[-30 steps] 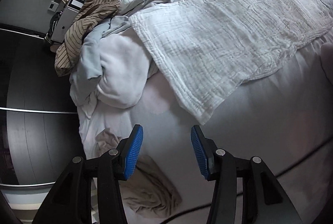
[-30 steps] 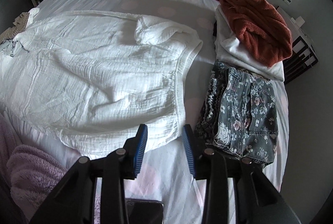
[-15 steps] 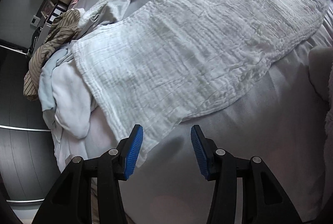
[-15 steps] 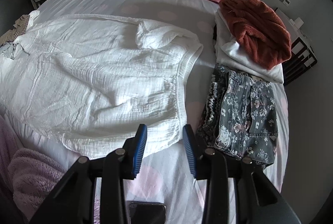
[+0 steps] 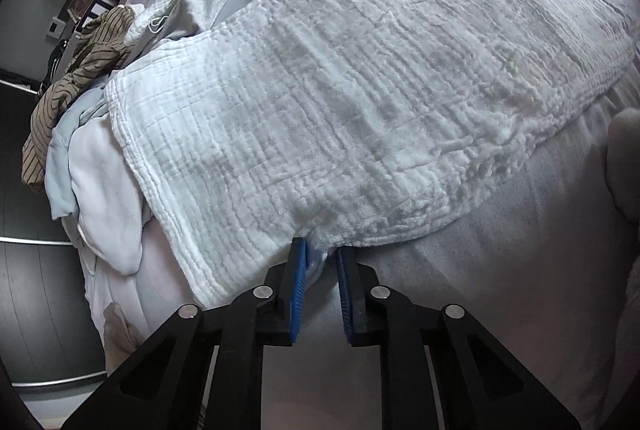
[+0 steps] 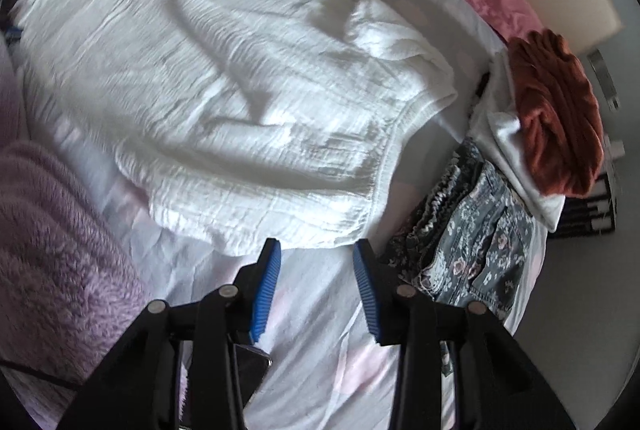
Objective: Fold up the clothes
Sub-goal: 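Grasp the blanket hem with the left gripper while the right gripper grasps the white garment hem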
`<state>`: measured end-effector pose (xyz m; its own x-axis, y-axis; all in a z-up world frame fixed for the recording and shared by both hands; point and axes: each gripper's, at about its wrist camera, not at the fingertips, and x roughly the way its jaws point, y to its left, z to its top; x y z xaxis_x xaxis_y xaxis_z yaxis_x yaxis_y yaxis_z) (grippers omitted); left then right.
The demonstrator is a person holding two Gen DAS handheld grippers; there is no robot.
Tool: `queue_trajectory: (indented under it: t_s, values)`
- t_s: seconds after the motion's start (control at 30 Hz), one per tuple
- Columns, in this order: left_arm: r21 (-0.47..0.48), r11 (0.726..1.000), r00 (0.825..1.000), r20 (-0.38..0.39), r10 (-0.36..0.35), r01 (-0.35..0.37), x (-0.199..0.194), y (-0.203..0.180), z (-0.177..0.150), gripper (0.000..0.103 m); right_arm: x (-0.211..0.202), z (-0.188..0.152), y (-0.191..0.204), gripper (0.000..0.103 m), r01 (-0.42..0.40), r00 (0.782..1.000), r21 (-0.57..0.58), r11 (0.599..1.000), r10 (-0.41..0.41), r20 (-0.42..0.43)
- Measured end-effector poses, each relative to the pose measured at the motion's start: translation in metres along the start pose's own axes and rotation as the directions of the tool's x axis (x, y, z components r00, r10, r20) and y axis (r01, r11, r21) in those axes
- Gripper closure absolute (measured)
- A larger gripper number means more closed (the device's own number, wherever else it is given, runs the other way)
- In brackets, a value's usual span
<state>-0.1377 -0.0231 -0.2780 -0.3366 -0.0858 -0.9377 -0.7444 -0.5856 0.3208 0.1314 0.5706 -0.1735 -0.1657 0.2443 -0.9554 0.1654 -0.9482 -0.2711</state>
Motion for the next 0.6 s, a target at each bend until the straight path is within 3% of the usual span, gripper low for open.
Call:
queue_trajectory:
  t_s: [0.1,0.2,0.33,0.4,0.5,0.6]
  values:
    - [-0.032,0.999,1.0,-0.007,-0.008,0.008,0.002,0.004,0.002,0.091,0.013,0.003,0.014,0.064,-0.026,0.997,-0.125,0.992,0.017,-0.074]
    - [-0.035,0.999,1.0,-0.017,0.0,-0.001,0.005,0.003,0.005,0.091,0.024,0.006,0.028,0.064,0.014,0.992,-0.258,0.966,-0.045,-0.115]
    - [-0.047,0.999,1.0,-0.029,0.0,-0.002,0.008,0.006,0.008,0.091,0.035,0.012,0.047,0.063,0.016,0.986,-0.409,0.912,-0.082,-0.145]
    - [-0.046,0.999,0.999,-0.035,0.005,-0.006,0.008,0.005,0.008,0.091,0.042,0.014,0.059,0.055,0.001,0.984,-0.478,0.879,-0.086,-0.156]
    - [-0.049,0.999,0.999,-0.041,0.01,-0.012,0.009,0.004,0.008,0.091,0.054,0.016,0.069,0.052,-0.025,0.982,-0.52,0.854,-0.077,-0.173]
    - [-0.057,0.998,0.999,-0.043,0.015,-0.018,0.008,0.005,0.009,0.091,0.066,0.019,0.067,0.052,-0.011,0.984,-0.504,0.864,-0.079,-0.157]
